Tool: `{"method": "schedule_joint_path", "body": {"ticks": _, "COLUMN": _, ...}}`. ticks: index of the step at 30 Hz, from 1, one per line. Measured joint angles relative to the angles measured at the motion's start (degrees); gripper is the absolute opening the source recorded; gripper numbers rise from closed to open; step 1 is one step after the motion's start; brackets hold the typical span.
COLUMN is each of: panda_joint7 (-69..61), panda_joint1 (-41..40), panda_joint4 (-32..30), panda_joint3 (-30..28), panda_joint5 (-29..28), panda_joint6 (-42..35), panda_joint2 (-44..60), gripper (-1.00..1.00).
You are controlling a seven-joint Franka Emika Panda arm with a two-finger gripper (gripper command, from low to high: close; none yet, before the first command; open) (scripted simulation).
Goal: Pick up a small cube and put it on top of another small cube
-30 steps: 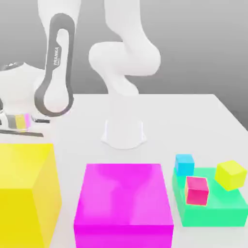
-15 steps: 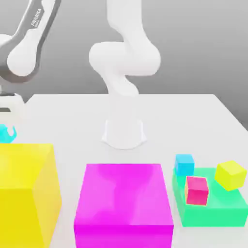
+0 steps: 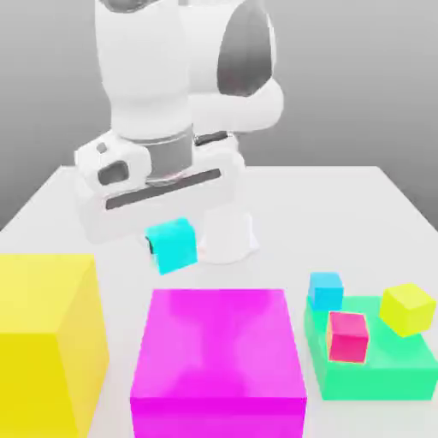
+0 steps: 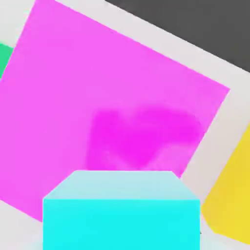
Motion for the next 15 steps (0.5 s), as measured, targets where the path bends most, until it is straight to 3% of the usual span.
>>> {"method": "schedule_joint_path", "body": {"ticks": 6, "panda_joint7": 2.9, "panda_joint1": 13.9, "panda_joint4": -11.6, "panda_joint3": 13.2, "panda_joint5": 4.6, "panda_joint6": 9.9, "panda_joint2": -5.9, "gripper": -1.0}}
{"method": "schedule_joint_path", "body": {"ticks": 11, "panda_joint7": 3.8, "panda_joint1": 15.8, "panda_joint4": -15.0, "panda_joint3": 16.0, "panda_joint5": 4.9, "panda_joint6": 22.5, "panda_joint2": 2.4, "gripper": -1.0}}
{"method": "schedule_joint_path", "body": {"ticks": 12, "panda_joint7": 3.9, "panda_joint1": 15.8, "panda_joint4": -15.3, "panda_joint3": 16.1, "panda_joint5": 4.8, "panda_joint6": 24.4, "panda_joint2": 3.9, "gripper": 1.0}}
{"method": "schedule_joint_path", "body": {"ticks": 15, "panda_joint7": 3.9, "panda_joint1": 15.8, "panda_joint4": -15.3, "panda_joint3": 16.1, "panda_joint5": 4.8, "panda_joint6": 24.4, "panda_joint2": 3.9, "gripper": 1.0}}
